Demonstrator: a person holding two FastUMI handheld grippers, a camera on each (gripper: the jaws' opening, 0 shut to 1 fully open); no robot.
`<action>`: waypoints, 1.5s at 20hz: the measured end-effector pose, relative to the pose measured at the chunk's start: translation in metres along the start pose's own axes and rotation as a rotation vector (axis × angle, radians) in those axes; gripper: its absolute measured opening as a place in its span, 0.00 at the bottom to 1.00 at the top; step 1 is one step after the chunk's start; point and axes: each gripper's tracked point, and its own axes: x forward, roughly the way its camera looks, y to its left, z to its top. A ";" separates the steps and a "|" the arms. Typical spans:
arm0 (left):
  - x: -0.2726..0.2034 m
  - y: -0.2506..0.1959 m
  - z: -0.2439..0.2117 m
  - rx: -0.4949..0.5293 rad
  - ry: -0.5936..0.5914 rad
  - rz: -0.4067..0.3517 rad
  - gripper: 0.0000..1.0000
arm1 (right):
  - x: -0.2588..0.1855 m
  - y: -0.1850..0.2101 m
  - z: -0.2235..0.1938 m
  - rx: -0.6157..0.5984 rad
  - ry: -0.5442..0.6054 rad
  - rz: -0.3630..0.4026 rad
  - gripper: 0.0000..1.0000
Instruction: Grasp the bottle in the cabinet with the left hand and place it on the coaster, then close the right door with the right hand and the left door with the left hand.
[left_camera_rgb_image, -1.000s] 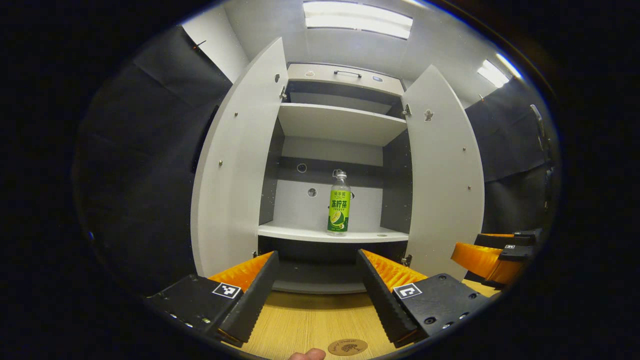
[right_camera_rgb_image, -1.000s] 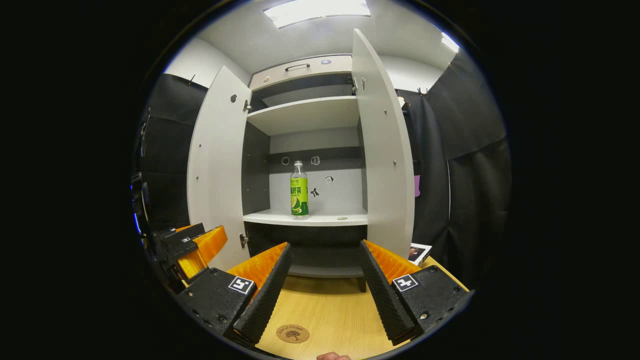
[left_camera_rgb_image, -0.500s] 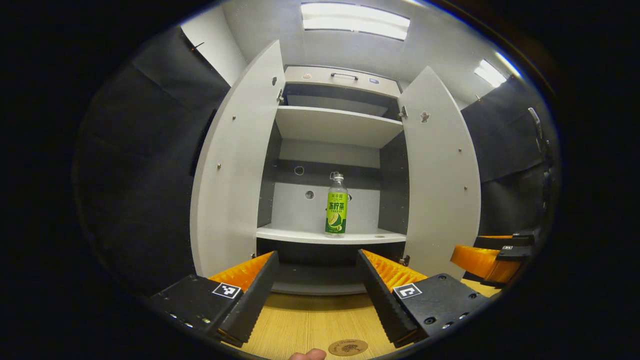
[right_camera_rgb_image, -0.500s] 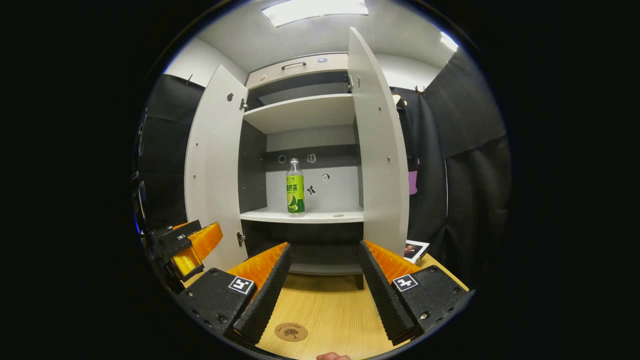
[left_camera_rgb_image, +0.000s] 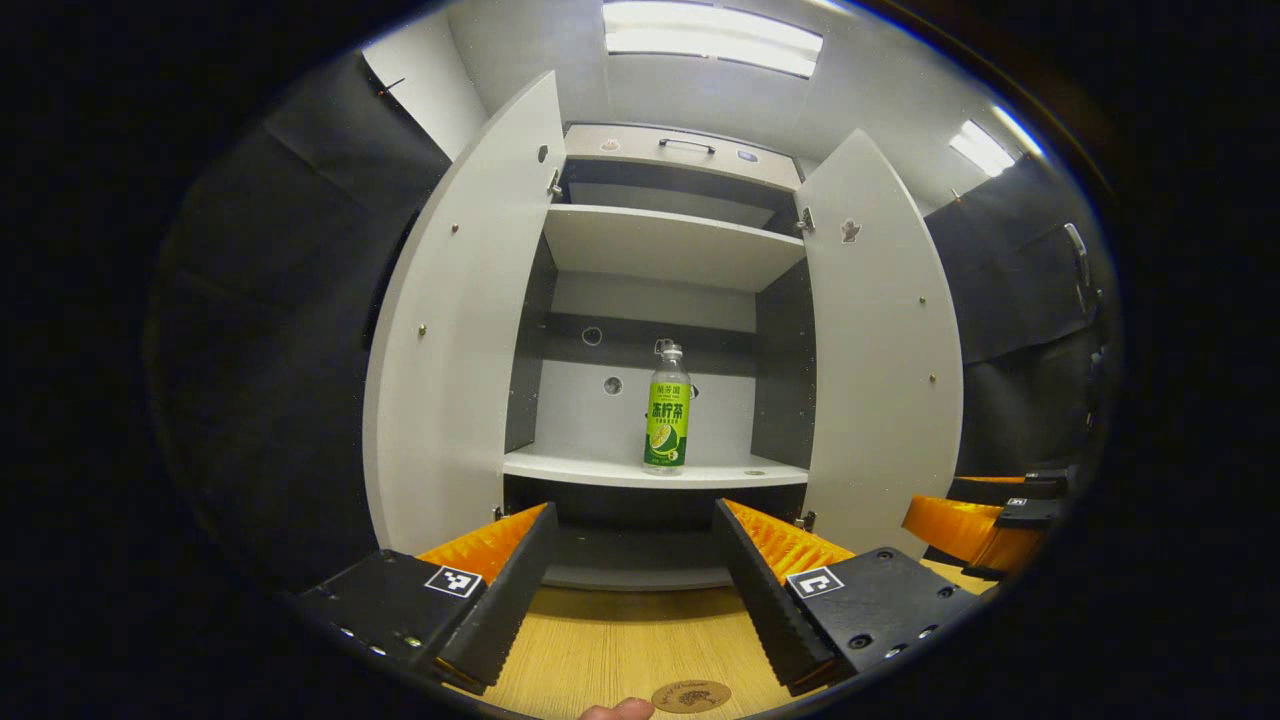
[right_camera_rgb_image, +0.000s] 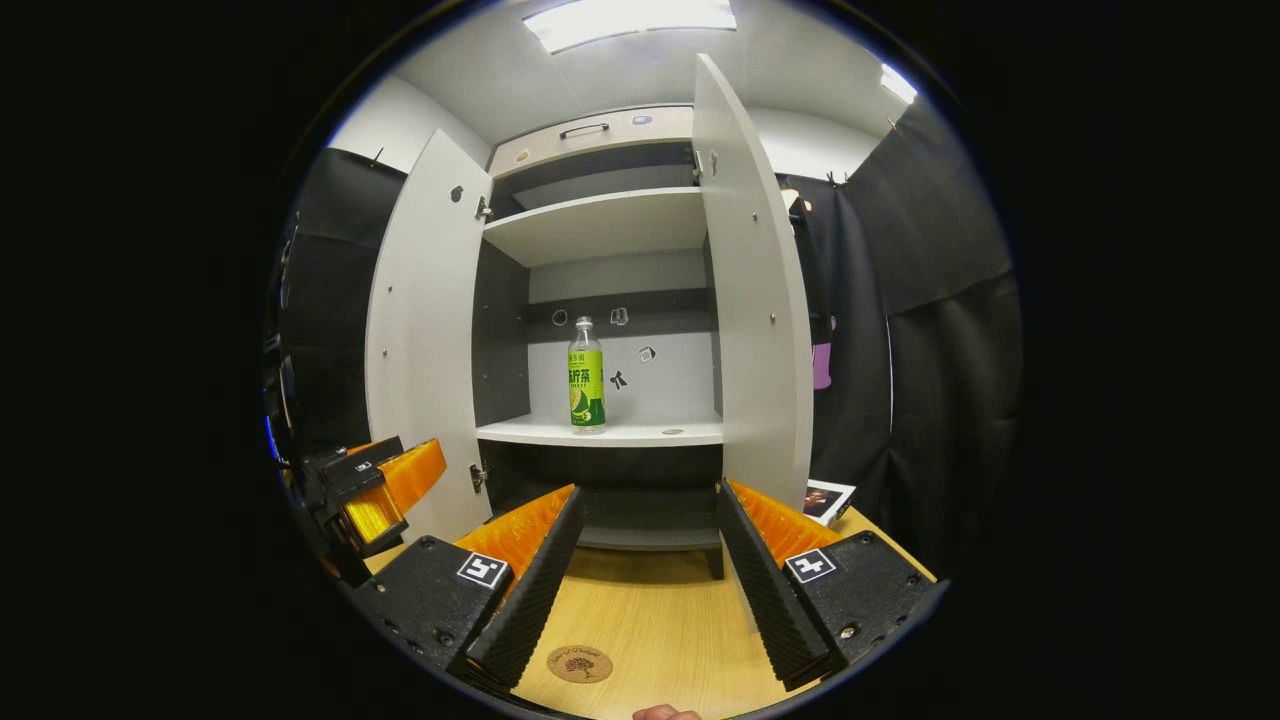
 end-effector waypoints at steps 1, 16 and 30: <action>0.006 -0.002 0.001 -0.007 0.008 -0.012 0.99 | 0.000 -0.002 0.001 0.003 -0.001 -0.004 0.83; 0.188 -0.052 0.032 0.005 -0.002 -0.245 0.95 | -0.009 -0.015 0.008 -0.029 -0.016 -0.056 0.83; 0.337 -0.030 -0.001 -0.050 0.121 -0.116 0.95 | -0.010 -0.037 0.000 -0.020 0.019 -0.117 0.83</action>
